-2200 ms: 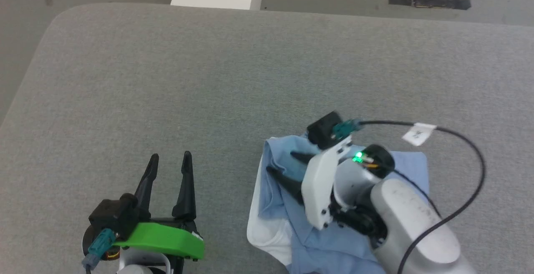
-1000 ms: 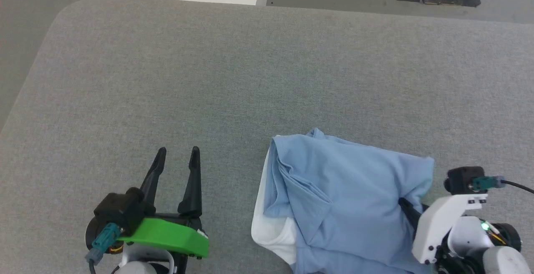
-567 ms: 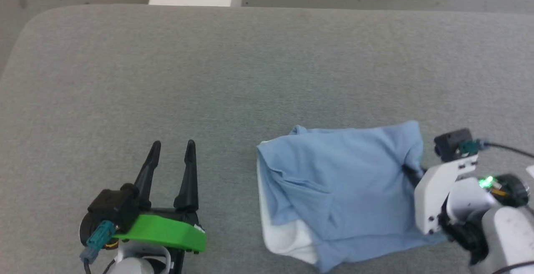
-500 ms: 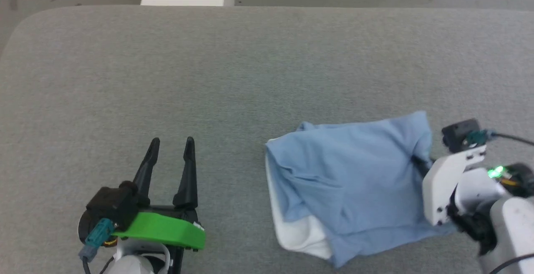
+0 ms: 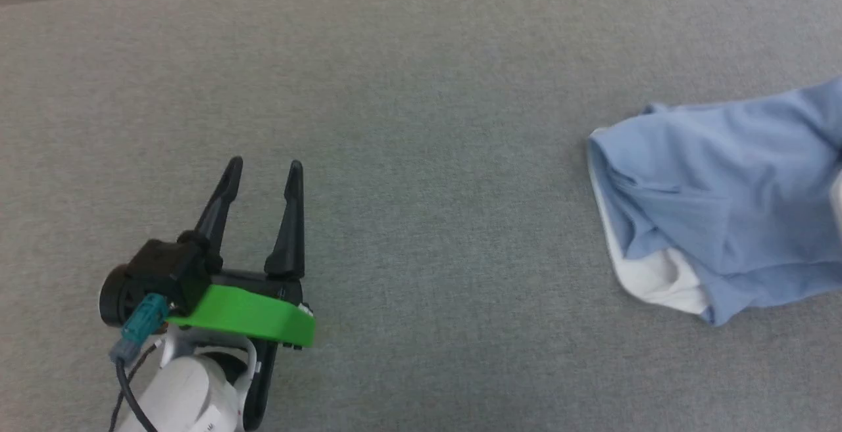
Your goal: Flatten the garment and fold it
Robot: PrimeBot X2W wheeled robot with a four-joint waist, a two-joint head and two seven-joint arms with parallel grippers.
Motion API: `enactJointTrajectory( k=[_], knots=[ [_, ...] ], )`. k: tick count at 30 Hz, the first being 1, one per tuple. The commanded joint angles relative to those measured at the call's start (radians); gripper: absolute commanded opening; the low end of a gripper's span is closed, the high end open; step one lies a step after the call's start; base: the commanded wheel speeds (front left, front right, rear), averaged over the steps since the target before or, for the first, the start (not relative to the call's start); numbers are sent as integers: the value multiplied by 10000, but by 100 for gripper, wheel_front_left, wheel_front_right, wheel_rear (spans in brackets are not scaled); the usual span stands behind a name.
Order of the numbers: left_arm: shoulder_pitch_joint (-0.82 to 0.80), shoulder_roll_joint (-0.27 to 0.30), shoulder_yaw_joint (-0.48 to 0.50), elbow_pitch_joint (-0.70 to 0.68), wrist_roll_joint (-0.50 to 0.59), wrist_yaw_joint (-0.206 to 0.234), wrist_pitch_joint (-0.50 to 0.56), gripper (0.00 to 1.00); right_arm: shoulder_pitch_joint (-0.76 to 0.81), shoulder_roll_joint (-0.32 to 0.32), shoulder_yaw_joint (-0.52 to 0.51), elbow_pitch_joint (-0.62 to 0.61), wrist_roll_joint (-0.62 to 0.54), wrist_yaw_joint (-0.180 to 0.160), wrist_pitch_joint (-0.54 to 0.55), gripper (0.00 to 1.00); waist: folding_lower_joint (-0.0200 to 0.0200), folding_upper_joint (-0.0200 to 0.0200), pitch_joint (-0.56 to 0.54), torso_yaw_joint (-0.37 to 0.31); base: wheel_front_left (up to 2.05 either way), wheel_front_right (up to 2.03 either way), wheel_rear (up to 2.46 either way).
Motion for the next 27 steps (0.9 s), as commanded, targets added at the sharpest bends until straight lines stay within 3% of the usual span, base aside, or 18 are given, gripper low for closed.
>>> enactJointTrajectory(
  k=[1, 7, 10, 16, 26, 27],
  knots=[
    [-280, 129, -5, -90, 135, 69, 84, 100, -291, -152, -124, 86, -141, -17, -47, 0, 0, -1, 616, -518, 0, 0, 0],
    [-984, 248, -190, -285, 432, 11, 472, 100, -715, -1116, -493, 394, -541, -17, -316, 0, 0, -1, 1584, -853, 0, 0, 0],
    [-1341, 274, -286, -333, 593, -4, 640, 100, -936, -1300, -785, 600, -731, -17, -513, 0, 0, -1, 2029, -953, 0, 0, 0],
    [-1929, 428, -253, -618, 975, 76, 741, 100, -1461, -1313, -1217, 1048, -1000, -17, -1154, 0, 0, -1, 2962, -1036, 0, 0, 0],
    [-2143, 340, 120, -1316, 1371, 584, 73, 100, -2217, -1036, -1832, 2194, -1761, -17, -2123, 0, 0, -1, 3694, -924, 0, 0, 0],
    [-2093, 307, 263, -1467, 1489, 814, -107, 100, -2318, -828, -2027, 2482, -1968, -17, -2273, 0, 0, -1, 3724, -877, 0, 0, 0]
  ],
)
